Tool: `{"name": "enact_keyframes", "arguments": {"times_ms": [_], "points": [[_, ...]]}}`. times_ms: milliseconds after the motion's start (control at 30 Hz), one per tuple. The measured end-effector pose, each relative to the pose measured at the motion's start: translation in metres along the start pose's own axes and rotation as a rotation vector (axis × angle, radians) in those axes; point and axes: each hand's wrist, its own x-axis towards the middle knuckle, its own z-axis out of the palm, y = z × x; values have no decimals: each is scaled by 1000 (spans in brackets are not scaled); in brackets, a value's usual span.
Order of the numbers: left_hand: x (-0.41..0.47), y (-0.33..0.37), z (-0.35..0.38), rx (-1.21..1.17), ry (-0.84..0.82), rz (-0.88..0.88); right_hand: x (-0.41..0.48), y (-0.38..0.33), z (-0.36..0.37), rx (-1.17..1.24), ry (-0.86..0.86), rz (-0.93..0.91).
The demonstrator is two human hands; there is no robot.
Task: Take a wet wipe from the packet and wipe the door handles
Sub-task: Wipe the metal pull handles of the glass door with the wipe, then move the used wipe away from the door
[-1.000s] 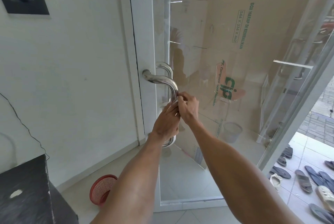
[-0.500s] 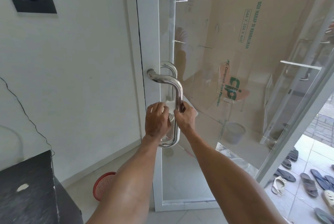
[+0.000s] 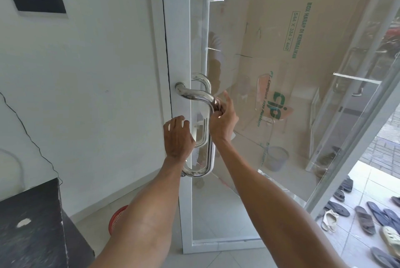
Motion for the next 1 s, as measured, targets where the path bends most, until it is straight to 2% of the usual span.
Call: {"name": "enact_keyframes", "arguments": {"times_ms": [200,300,400,500,567,700,767,867,1000], "points": [[-7,-7,-3,9,-59,-37,-50,51,-11,-150,-25,14],[-9,-14,-2,39,-98,-56,-79,78,-16,-223,-48,160],[-13,-25,-3,63,-137,-78,-101,81,-20,-283,-32,426],[-17,-39,-6,98,-171,-110,-114,79,-12,-275,1,873],[-21,-54,-9,117,-191,-147,-122,71,-1,-228,-44,1036],[-27,-84,-17,164,-334,-281,-127,51,43,-245,-332,995],[-28,-99,-22,166,-431,-340,-128,37,65,-136,-435,945],[-33,-129,-28,173,-493,-396,-129,16,104,-74,-521,830],[-32,-180,-36,78,-470,-488,-131,-12,162,-67,-579,671]]}}
